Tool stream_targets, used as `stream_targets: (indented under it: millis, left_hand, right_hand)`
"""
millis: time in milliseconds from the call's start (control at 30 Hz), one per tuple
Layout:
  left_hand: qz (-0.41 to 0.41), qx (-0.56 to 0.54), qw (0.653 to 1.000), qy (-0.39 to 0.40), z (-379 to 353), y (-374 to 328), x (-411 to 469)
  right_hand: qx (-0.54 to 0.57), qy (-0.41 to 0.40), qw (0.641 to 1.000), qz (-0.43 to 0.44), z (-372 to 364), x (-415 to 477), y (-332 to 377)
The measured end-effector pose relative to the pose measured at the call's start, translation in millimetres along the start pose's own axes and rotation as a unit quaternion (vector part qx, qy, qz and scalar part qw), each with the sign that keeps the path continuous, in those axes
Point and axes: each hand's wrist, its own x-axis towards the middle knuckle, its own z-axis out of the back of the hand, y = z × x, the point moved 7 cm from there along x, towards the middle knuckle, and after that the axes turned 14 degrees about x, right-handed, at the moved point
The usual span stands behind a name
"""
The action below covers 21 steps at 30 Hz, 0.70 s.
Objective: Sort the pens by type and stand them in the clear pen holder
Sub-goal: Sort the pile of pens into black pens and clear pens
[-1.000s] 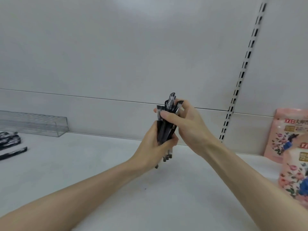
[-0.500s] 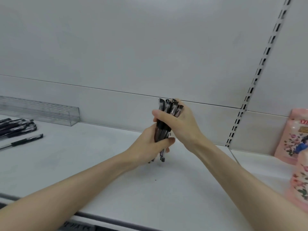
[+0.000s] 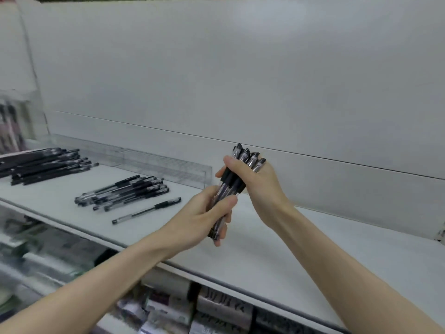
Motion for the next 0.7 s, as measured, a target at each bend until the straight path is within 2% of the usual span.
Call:
stream_targets:
  millis: [233,367,533,567,667,700]
  left_hand:
    - [-0.029,0.146,0.985,-0.09,134.3,45.7,-41.4]
    - [-0.046,0.205,0.974,-0.084,181.8,59.9,-37.0]
    - [-0.065,0.305,0.949,-0.057,219.9,87.1,-12.8]
    - [-0.063,0.337,0.938,-0.045,223.4,93.7,-7.4]
    - [-0.059,0.476,0.877,-0.02,231.9,116.8,6.8]
    - [-0.054,0.49,0.87,-0.003,234.1,122.6,9.9]
  right_hand:
    - [0.02,-0.069,0.997,0.012,-126.0,28.1,-46.3]
    - [0.008,-0.156,0.988,0.007,-156.0,50.6,-66.6]
    - [-0.066,-0.179,0.981,-0.021,-170.2,81.6,-95.7]
    - [-0.081,-0.18,0.98,-0.029,-171.1,87.9,-103.3]
    - [-0.142,-0.174,0.973,-0.05,-171.0,102.4,-125.1]
    - [-0.167,-0.167,0.97,-0.058,-170.6,105.9,-130.8]
